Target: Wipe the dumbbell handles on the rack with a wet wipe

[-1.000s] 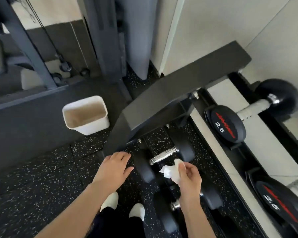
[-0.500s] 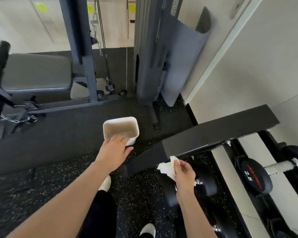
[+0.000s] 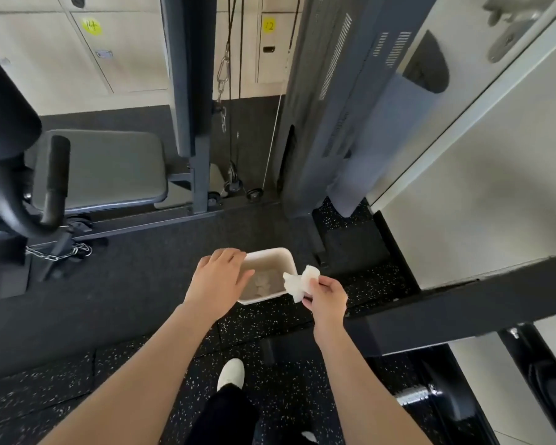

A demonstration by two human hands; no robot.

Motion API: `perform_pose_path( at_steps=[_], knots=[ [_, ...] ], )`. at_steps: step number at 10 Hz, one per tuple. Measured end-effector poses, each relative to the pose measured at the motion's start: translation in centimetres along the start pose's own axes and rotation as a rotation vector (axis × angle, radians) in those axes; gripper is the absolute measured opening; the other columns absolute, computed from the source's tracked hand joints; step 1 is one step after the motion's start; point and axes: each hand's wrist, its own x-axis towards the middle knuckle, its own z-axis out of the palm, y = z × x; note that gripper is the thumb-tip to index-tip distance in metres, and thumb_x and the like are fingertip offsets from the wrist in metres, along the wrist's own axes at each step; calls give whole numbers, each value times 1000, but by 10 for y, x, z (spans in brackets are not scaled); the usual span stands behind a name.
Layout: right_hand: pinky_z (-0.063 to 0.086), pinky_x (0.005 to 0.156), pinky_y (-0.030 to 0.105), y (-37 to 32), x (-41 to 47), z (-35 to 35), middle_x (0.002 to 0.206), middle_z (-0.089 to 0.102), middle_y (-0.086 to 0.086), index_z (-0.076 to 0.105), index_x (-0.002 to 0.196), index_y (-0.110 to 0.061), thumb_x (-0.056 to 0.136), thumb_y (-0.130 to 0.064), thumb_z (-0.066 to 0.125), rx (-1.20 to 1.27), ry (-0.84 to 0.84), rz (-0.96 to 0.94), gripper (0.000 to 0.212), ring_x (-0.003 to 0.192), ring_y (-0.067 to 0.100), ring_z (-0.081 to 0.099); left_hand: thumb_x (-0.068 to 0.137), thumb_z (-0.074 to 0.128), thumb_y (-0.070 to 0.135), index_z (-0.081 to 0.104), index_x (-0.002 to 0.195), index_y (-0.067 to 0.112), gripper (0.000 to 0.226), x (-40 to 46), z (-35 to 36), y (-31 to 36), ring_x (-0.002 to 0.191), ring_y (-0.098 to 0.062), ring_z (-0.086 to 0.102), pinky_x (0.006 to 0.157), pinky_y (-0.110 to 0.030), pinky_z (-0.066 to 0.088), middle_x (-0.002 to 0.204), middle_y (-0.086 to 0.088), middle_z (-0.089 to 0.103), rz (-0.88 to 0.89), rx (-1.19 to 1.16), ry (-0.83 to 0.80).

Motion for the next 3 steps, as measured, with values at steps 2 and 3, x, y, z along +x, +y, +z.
perform_pose_path(
  at_steps=[2,3],
  knots=[
    [53,87,36,-12,15,16,113,62,3,54,119,-17,86,-11,59,-120,-124,64,34,93,15,59,100,35,43,39,143,20,48,19,-11,-11,135,-15,33,108,-32,26,146,5,40,6,-5,-20],
    [51,92,37,-13,10,-1,106,62,1,56,119,-14,88,-10,54,-138,-83,67,31,97,16,59,100,34,44,37,144,20,49,23,-14,-2,136,-15,32,108,-32,25,146,5,39,44,25,-58]
  ],
)
